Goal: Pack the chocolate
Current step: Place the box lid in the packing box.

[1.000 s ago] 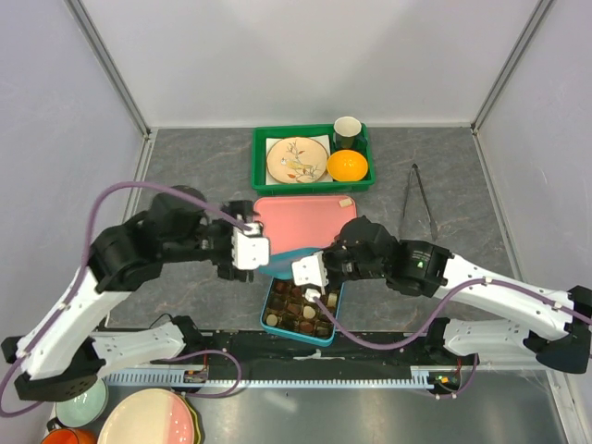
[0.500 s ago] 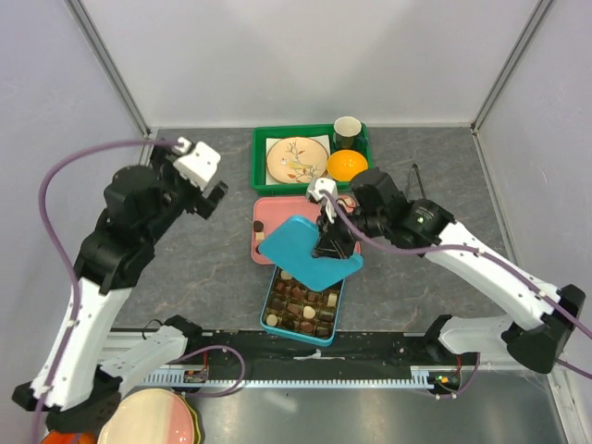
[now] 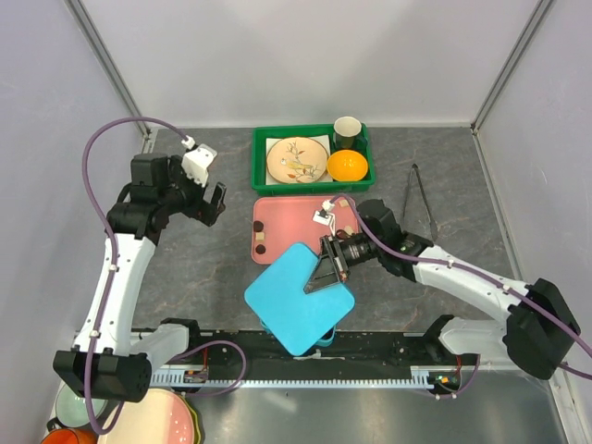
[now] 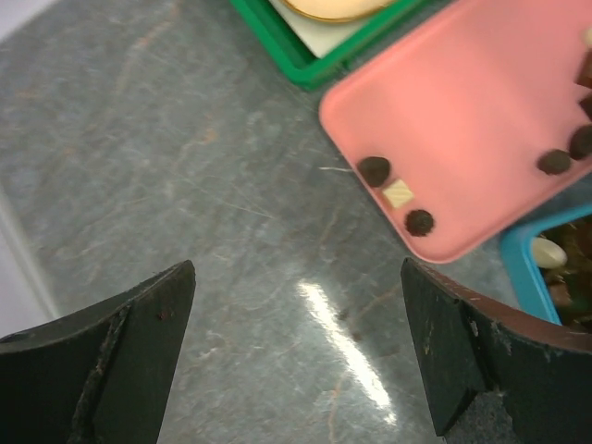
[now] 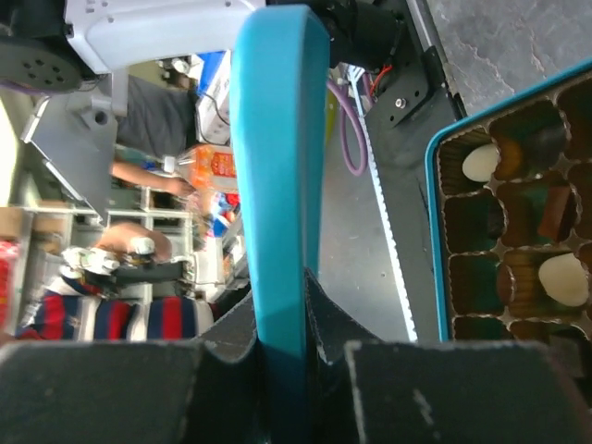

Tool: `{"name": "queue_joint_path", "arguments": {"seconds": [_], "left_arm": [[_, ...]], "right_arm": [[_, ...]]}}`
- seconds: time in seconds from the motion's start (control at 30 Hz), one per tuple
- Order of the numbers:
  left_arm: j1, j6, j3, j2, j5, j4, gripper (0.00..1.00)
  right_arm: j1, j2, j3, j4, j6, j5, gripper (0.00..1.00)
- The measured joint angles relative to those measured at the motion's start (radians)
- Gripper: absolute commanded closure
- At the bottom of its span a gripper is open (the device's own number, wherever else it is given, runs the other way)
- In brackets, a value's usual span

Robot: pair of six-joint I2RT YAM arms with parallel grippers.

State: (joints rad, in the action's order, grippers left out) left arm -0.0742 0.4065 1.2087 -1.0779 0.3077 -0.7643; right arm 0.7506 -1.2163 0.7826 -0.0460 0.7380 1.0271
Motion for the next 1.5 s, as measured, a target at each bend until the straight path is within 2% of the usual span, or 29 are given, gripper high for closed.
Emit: {"name": "queue_joint_path", "arguments": {"seconds": [0.1,0.2,0.27,0.53,0.63,0.8,0.97,1.1,1.2,1.43,1.5], "left_arm": [[0.0,0.0,-0.042,0.006,0.056,-0.005,0.01],[0.0,0.0,-0.069,0.006,0.094,-0.006,0.01],[0.0,0.0,-0.083,0.009,0.11,-0.006,0.01],[0.0,0.0,-0.094,0.014,0.159,-0.008,0.01],[0.0,0.0,-0.095,0.014,0.174,-0.008,0.01],[0.0,0.0,-0.103,0.019,0.198,-0.013,0.01],[0.0,0.0,-0.111,0.031,0.219,-0.02,0.01],[0.0,0.0,-0.119,0.04,0.228,-0.027,0.01],[0.0,0.001,-0.12,0.045,0.232,-0.034,0.01],[0.0,0.003,-0.13,0.071,0.252,-0.051,0.01],[0.0,0.006,-0.136,0.076,0.253,-0.054,0.01]], "right_arm": [[-0.022,-0.018,-0.12,0.216,0.152,0.027,1.0],[-0.042,-0.069,-0.175,0.341,0.223,0.039,1.0],[-0.048,-0.098,-0.177,0.337,0.194,0.034,1.0],[-0.061,-0.206,-0.112,0.133,-0.061,0.006,0.99],[-0.071,-0.245,-0.09,0.07,-0.117,-0.008,0.93],[-0.085,-0.269,-0.046,-0.009,-0.179,-0.038,0.72],[-0.102,-0.285,-0.021,-0.075,-0.226,-0.102,0.61],[-0.114,-0.299,-0.008,-0.13,-0.256,-0.14,0.58],[-0.124,-0.304,0.007,-0.167,-0.275,-0.158,0.49],[-0.159,-0.304,0.021,-0.24,-0.324,-0.232,0.42],[-0.163,-0.304,0.022,-0.259,-0.333,-0.248,0.29]]}}
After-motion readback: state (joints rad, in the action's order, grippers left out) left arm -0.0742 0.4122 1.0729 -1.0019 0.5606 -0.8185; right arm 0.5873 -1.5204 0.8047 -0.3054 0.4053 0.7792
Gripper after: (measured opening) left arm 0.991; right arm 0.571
